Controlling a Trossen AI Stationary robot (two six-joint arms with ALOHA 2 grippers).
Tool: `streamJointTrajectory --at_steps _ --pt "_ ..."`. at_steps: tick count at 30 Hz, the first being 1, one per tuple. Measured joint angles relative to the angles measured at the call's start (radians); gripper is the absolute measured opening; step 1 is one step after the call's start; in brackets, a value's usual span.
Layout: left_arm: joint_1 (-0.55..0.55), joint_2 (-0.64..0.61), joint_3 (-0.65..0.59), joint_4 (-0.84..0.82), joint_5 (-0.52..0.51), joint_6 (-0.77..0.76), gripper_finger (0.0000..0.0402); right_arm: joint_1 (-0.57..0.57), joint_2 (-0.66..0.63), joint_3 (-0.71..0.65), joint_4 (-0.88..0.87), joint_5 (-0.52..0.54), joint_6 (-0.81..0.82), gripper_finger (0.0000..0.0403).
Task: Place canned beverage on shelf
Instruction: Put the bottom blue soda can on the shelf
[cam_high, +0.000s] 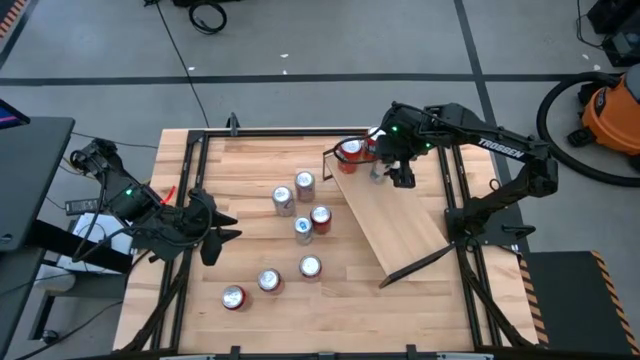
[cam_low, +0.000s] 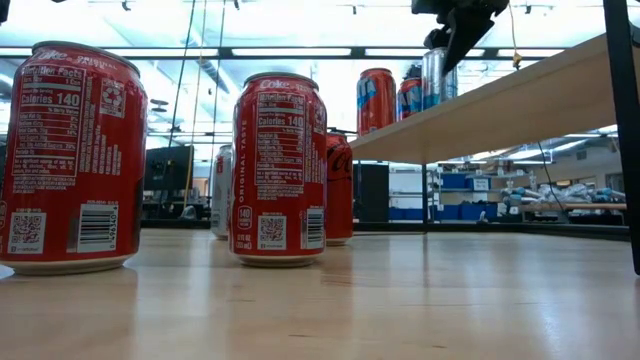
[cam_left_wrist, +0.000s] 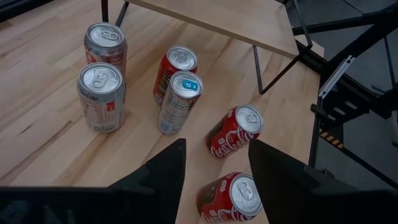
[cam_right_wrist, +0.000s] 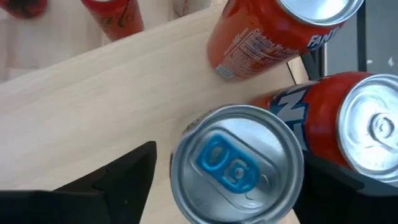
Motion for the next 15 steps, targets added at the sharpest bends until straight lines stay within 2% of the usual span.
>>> streamJointTrajectory --at_steps 5,8,10,15 --pt "0.000 0.000 0.000 0.000 0.000 0.000 0.0185 0.001 0.000 0.000 -0.018 -0.001 0.018 0.0361" --pt "0.000 0.000 0.000 0.001 0.000 0.000 0.0185 0.001 -0.003 0.000 -0.037 0.036 0.027 0.0373" --pt "0.000 0.000 0.000 0.001 0.001 0.000 0.0185 0.002 -0.009 0.000 -0.039 0.072 0.033 0.0377" --pt "0.000 0.000 0.000 0.001 0.001 -0.006 0.0185 0.002 -0.034 0.000 -0.056 0.079 0.084 0.0378"
